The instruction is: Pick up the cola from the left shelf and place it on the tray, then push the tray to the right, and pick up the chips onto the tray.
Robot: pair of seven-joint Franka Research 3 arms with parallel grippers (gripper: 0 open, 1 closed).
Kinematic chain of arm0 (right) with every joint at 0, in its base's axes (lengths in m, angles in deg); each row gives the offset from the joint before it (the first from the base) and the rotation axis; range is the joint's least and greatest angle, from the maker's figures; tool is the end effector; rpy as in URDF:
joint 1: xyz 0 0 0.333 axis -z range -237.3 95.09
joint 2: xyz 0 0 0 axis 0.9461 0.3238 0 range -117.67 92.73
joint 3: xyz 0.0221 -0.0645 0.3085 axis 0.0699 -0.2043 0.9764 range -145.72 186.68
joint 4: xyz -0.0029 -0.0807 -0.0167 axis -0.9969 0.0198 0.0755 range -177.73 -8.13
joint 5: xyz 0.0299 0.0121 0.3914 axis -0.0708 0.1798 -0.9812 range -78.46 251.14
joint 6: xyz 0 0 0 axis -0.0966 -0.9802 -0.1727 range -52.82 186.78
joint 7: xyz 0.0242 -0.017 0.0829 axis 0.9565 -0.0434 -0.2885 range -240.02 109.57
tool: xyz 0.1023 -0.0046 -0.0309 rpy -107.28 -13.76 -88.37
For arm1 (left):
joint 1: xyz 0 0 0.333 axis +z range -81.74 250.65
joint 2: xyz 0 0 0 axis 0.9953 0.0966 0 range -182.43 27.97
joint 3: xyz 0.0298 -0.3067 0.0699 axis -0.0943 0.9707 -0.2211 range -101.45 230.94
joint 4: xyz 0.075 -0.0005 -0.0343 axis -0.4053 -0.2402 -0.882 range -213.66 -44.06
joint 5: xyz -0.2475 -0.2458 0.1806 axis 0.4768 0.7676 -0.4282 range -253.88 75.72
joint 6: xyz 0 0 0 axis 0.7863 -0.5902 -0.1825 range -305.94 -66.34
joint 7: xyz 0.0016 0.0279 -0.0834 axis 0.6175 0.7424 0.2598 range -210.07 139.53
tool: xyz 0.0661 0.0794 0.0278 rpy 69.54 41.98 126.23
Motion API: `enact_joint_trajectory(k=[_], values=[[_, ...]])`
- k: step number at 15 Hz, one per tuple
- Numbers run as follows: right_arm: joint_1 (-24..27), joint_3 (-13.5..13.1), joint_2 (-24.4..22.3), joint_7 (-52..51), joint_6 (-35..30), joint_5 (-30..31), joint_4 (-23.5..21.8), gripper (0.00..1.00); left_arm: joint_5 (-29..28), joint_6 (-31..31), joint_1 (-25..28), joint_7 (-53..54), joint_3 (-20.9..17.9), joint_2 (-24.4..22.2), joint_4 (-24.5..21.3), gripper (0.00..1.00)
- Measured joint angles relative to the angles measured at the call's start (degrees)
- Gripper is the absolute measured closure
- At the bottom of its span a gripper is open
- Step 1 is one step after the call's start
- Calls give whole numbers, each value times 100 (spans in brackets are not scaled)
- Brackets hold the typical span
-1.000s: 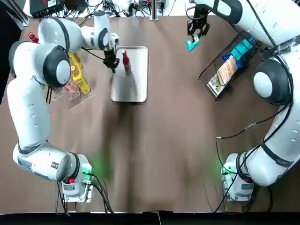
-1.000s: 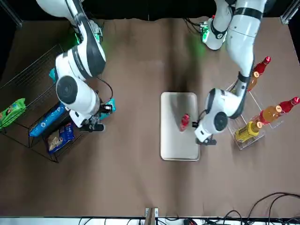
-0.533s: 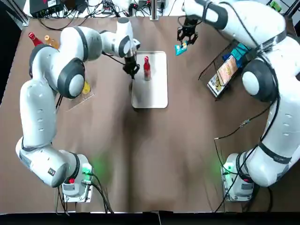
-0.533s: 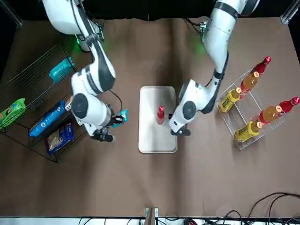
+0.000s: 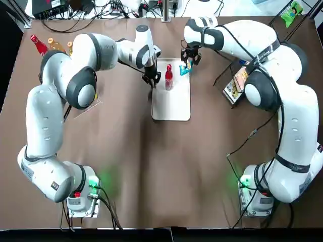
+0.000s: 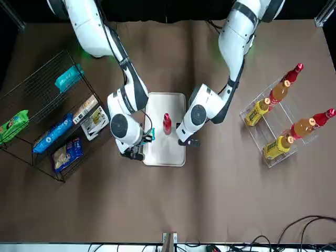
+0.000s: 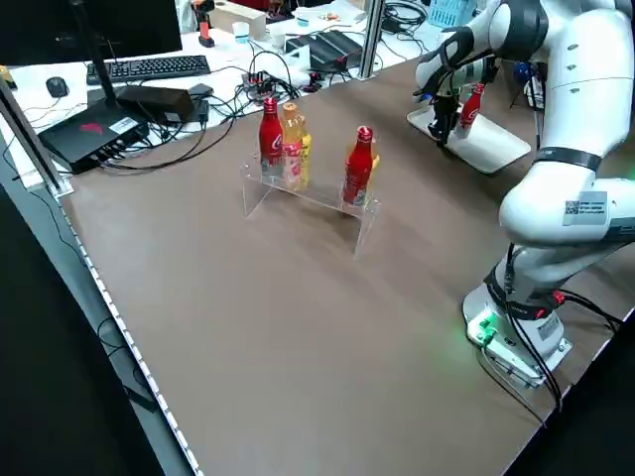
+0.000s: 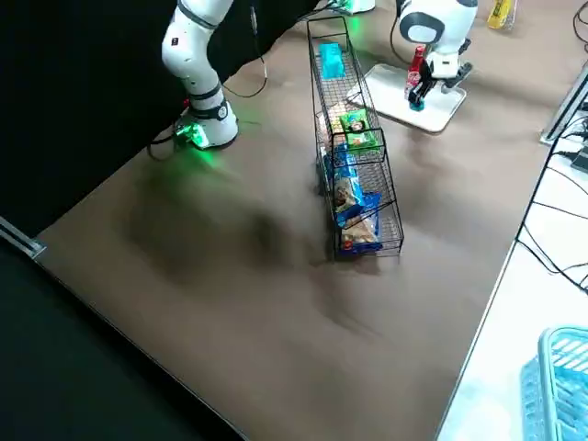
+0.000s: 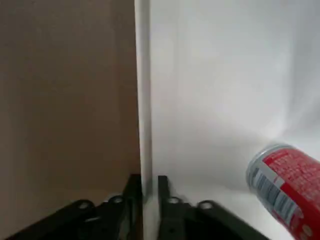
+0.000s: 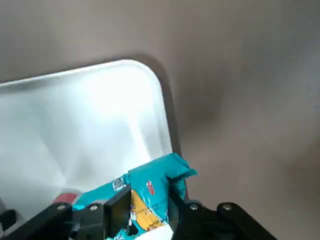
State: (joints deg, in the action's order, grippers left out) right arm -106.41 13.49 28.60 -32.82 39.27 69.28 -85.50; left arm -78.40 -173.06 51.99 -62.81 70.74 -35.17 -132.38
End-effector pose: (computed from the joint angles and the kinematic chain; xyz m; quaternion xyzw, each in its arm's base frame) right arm 0.6060 0.3611 0.2491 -0.9892 0.0998 0.0990 0.0423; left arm 0.5294 -0.4165 0.1756 0.9936 -0.0176 -0.0927 0.0613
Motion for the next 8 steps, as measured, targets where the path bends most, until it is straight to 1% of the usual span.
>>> enact_joint_trajectory(k=[3,5,7,8], values=[[-26,4,116,67,-69,-5,-58,73,13,-88,38,-232,-26,3,97,45],[-79,10,220,83,-64,-33,-97,73,12,-132,158,-286,-86,-85,218,28],[-112,27,280,88,-52,-176,-99,73,-32,-30,569,-241,-114,-382,313,11],[-119,30,288,89,-46,-278,-99,73,-135,247,847,-84,-116,-603,345,2]])
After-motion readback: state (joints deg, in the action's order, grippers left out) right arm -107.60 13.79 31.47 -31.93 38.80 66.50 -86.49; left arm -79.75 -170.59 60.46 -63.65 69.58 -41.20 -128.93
